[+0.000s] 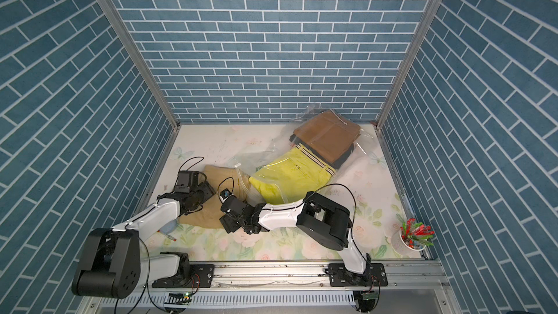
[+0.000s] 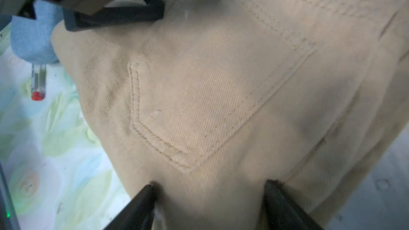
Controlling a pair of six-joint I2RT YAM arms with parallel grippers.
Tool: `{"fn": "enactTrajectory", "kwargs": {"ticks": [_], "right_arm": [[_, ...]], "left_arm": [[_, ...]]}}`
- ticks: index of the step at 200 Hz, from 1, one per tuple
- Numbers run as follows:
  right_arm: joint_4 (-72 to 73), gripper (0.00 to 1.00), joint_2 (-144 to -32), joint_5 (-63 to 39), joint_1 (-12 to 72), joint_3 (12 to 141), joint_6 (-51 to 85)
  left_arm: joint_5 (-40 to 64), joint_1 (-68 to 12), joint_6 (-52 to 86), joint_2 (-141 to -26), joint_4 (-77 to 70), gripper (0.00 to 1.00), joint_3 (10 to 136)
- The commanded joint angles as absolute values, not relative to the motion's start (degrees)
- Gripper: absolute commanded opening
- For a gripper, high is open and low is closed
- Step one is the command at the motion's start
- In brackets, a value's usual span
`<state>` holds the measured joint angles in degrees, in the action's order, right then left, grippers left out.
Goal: Take the trousers out of the vacuum bag
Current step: Place the trousers at the center of the board.
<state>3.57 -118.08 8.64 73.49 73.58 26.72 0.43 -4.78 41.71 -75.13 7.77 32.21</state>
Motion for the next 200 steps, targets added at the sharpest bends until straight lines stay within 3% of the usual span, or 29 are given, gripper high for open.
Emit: {"fn": "enactTrajectory", "kwargs": {"ticks": [1, 124, 150, 200], "right_arm": [[-1.9, 0.79, -122.9, 12.8, 72.7, 75.8, 26.4], [-0.5, 0.78, -127.6, 8.2, 62.9, 81.9, 22.0], [1.2, 0.79, -126.1, 7.3, 63.0, 80.3, 21.8], [4.8, 0.79, -110.4, 5.4, 64.8, 68.7, 18.0]], "left_arm": [[-0.8, -4.9, 40.4, -80.3, 6.1, 0.71, 34.4], [-1.3, -3.2, 40.3, -96.0, 2.3, 0.72, 45.9], [0.0, -3.1, 39.7, -95.2, 3.2, 0.82, 47.5], [5.9, -3.8, 37.1, -86.7, 4.9, 1.0, 49.4]]}}
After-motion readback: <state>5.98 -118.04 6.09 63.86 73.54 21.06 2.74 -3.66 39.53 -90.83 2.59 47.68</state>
